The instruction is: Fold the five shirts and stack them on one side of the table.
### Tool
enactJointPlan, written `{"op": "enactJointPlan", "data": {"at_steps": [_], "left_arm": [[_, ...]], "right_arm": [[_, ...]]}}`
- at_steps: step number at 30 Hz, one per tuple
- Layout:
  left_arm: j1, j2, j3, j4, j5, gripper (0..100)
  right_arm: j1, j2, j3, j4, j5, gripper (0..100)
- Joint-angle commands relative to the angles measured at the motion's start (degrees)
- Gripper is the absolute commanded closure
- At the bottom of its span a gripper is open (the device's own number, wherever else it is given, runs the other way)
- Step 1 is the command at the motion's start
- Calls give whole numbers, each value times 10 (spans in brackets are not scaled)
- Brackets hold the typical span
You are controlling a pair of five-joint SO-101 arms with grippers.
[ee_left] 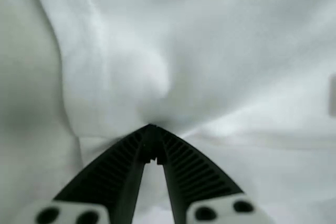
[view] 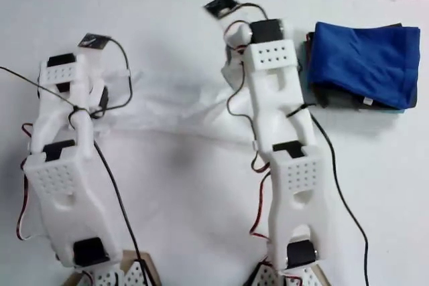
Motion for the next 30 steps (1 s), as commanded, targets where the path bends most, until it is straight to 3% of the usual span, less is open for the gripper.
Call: {"op": "enactJointPlan", "data": {"at_steps": [1,7,12,18,23,30], "left_arm": [[4,4,4,-14,5,976],[4,4,4,-14,5,976],[4,4,4,-14,5,976],[4,4,4,-14,5,976],[4,4,4,-14,5,976],[4,4,4,-14,5,976]], "right_arm": [[-29,-53,57,13,58,979],[-88,-80,170,13,98,979],[-114,-64,179,-11,99,979],[-113,-23,178,-133,88,979],[-113,-9,179,-249,11,979],[-112,15,178,-396,2,979]]}}
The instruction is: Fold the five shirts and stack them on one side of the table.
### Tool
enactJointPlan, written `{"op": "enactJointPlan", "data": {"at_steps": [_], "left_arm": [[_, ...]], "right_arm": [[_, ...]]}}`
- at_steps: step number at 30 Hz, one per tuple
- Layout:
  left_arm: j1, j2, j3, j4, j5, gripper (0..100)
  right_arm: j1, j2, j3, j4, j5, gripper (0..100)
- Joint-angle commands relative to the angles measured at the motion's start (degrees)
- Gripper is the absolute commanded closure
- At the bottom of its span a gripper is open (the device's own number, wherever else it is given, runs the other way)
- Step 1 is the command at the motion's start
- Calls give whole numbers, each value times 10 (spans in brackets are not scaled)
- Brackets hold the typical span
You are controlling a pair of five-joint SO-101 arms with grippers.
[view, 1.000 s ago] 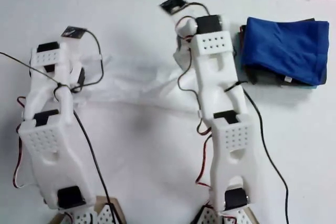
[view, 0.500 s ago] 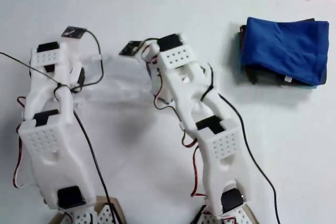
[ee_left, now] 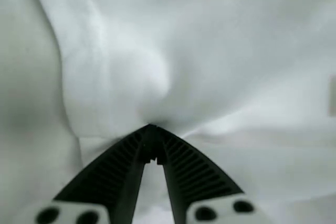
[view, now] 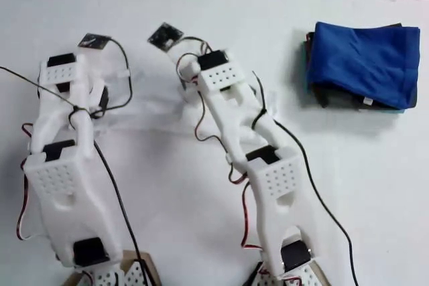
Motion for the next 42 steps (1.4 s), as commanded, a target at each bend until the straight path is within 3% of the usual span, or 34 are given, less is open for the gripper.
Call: {"op": "enactJointPlan", "data": {"at_steps": [1,7,13,17,27,33,42], "left_arm": [[4,4,4,-14,5,976],[4,4,4,-14,5,976],[4,4,4,-14,5,976],[4,4,4,-14,5,976],[4,4,4,-14,5,976],[4,4,4,-14,5,976],[4,4,4,-14,5,976]], "right_arm": [[-1,-9,-4,-65,-7,979],[5,-40,-62,-24,-8,979],[12,-56,-106,165,-4,979],[12,-58,-107,225,-4,979],[53,-95,-156,290,-4,979],[10,-55,-120,327,-3,979],[-34,47,-117,286,-4,979]]}}
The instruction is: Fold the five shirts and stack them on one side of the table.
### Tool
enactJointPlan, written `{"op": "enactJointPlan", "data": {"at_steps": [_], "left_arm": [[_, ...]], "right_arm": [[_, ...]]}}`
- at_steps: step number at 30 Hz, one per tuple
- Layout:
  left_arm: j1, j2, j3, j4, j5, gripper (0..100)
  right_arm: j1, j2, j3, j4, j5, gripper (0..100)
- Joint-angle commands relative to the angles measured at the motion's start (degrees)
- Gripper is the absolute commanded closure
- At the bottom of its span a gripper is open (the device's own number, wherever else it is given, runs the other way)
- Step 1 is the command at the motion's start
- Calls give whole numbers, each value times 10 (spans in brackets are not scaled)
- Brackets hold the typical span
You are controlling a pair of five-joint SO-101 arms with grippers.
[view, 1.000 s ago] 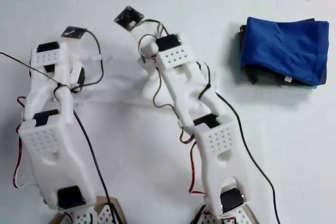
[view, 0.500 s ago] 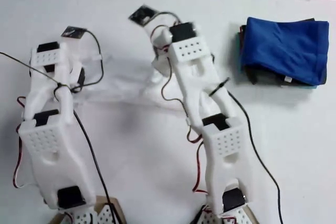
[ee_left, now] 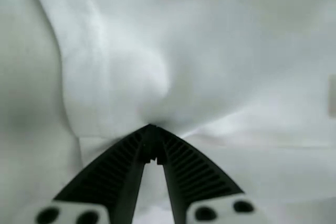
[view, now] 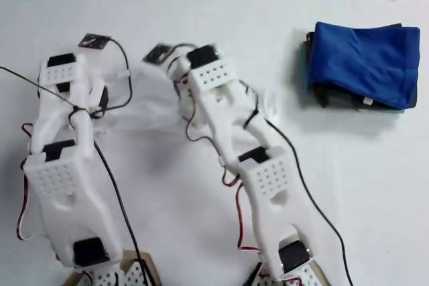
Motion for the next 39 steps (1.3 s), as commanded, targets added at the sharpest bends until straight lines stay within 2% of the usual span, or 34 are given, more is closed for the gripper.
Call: {"op": "enactJointPlan", "data": {"at_steps": [1,5,12,21,26,30,33,36,39], "left_arm": [[4,4,4,-14,5,976],[4,4,4,-14,5,976],[4,4,4,-14,5,976],[4,4,4,-14,5,976],[4,4,4,-14,5,976],[4,4,4,-14,10,976],[3,-4,2,-9,44,976],[9,-4,-22,38,48,976],[17,-4,-87,117,48,976]], "right_arm": [[0,7,-3,-45,-1,979],[7,4,-5,-99,-4,979],[7,7,-75,-103,-4,979],[20,63,-81,-170,-4,979],[18,91,-81,-170,-3,979],[24,43,-130,-121,-4,979],[39,-6,-193,-74,-4,979],[51,-51,-250,-16,-4,979],[58,-88,-287,42,-5,975]]}}
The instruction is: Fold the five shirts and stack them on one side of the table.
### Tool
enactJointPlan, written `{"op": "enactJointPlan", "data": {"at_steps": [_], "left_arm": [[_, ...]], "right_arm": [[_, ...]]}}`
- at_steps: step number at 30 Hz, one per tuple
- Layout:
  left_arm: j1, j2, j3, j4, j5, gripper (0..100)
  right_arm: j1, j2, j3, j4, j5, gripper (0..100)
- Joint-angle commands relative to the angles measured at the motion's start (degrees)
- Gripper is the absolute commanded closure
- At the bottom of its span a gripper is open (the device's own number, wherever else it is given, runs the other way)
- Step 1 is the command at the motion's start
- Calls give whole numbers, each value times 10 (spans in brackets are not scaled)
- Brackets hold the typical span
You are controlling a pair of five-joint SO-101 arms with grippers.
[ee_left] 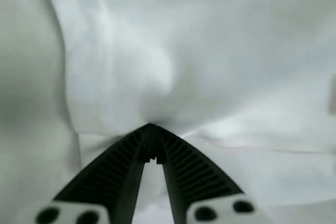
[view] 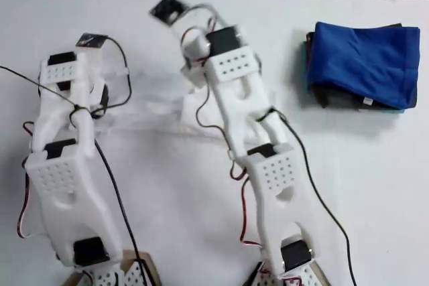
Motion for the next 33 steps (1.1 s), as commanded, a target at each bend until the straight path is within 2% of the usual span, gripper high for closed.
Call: {"op": "enactJointPlan", "data": {"at_steps": [1,4,6,9,15,18,21,24,29,33], "left_arm": [[12,-11,-80,97,7,976],[4,-11,-191,164,6,976],[-12,-6,-265,191,5,976],[-45,-1,-329,188,4,934],[-81,78,-340,125,8,733],[-77,126,-343,120,13,753],[-73,158,-374,120,56,756],[-72,191,-425,120,67,756],[-69,261,-498,124,65,756],[-39,304,-531,154,65,756]], "right_arm": [[10,-88,-49,53,-4,975],[21,-127,-8,52,-25,964],[17,-155,54,52,-28,910],[8,-224,170,51,-27,812],[15,-425,386,51,-27,903],[40,-524,480,48,-27,902],[70,-608,560,46,-26,902],[96,-680,627,46,7,902],[142,-782,693,46,39,902],[162,-814,721,46,44,902]]}}
